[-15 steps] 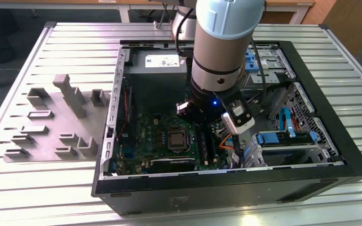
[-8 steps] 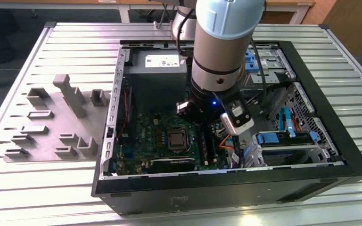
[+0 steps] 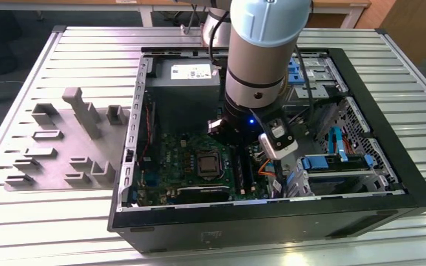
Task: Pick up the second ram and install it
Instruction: 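Insert the second ram into the second slot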
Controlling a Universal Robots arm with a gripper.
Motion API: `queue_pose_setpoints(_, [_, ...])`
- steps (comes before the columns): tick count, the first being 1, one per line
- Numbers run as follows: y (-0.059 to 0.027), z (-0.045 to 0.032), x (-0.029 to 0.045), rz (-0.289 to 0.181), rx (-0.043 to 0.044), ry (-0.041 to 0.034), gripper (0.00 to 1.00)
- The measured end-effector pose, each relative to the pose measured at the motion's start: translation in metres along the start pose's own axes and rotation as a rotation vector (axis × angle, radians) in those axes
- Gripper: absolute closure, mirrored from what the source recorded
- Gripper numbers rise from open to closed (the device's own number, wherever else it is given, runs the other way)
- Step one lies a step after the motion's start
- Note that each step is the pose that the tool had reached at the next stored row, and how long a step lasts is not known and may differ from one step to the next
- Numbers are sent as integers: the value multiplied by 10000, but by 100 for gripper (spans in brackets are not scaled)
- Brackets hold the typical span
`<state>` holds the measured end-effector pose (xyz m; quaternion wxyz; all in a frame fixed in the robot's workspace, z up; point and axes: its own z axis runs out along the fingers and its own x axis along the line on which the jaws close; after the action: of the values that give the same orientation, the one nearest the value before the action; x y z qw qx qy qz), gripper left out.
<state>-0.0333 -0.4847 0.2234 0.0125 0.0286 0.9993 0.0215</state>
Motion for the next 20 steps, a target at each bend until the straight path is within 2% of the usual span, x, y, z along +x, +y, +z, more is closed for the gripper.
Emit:
queue_pose_setpoints(11, [-4, 76, 2, 3, 2, 0, 88])
queue_pose_setpoints(20, [-3, 88, 2, 4, -10, -3, 87])
